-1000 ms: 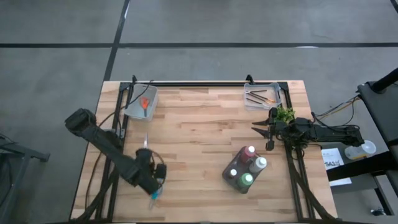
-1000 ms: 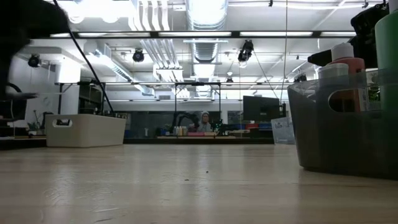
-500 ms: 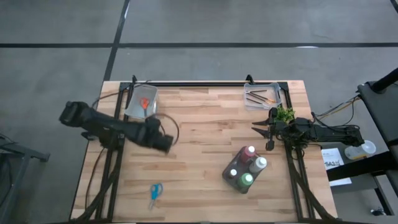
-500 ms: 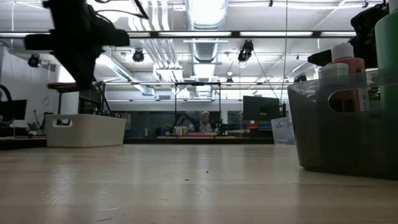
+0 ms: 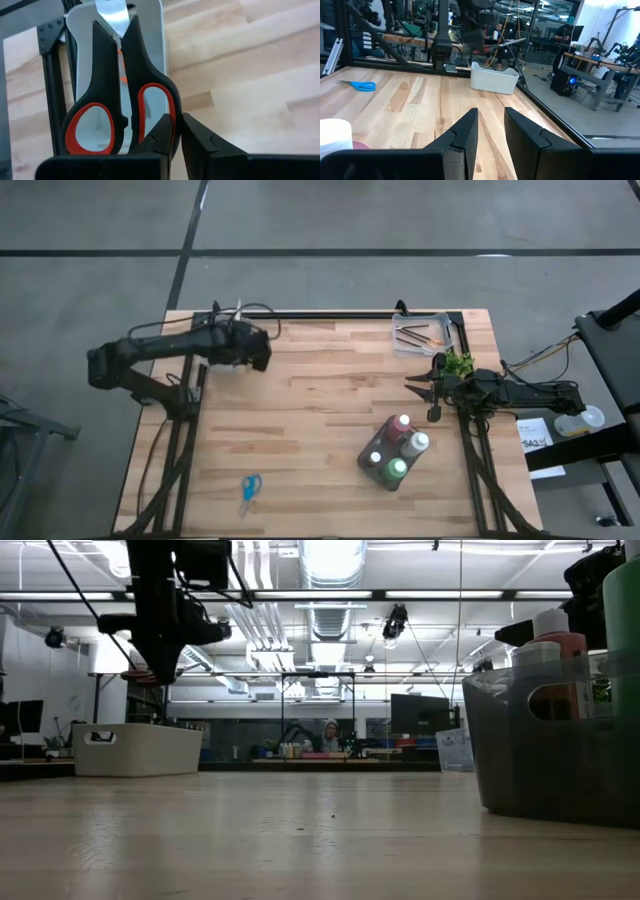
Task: Pick & Place Paint Supplies
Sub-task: Put the black scissors into the white bin
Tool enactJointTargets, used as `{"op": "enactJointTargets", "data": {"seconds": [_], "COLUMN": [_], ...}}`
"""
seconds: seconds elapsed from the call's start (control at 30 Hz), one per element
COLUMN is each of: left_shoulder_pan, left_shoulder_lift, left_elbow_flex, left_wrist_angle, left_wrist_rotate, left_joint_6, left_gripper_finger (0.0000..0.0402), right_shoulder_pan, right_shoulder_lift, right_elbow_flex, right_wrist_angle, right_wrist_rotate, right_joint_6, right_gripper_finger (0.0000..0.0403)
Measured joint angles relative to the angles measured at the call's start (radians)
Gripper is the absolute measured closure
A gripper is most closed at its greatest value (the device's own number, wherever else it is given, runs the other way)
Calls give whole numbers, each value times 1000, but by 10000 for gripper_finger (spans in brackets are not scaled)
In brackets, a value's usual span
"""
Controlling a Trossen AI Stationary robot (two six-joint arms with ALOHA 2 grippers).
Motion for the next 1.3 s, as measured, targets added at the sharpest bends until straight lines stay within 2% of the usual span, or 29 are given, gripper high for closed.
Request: {"op": "enactJointTargets", "data": {"seconds": [0.13,0.33,0.73,1.13,1.3], "left_shoulder_pan": [89,152,238,346,358], "left_shoulder_lift": [2,2,2,2,2], "left_elbow_flex": [0,-21,-195,-326,-340], "left_wrist_angle": [34,46,249,375,386], "left_wrist_rotate": [15,14,28,174,185], "left_joint_6": [69,122,225,266,268], "left_gripper_finger": [374,374,374,374,374], "right_shoulder_pan": [0,0,0,0,0], "right_shoulder_lift": [0,0,0,0,0], "right_elbow_flex": [0,0,0,0,0], "right_wrist_angle": [0,0,0,0,0], "right_wrist_rotate": [0,0,0,0,0], "right_joint_6": [0,0,0,0,0], "right_gripper_finger": [312,312,312,312,312]}}
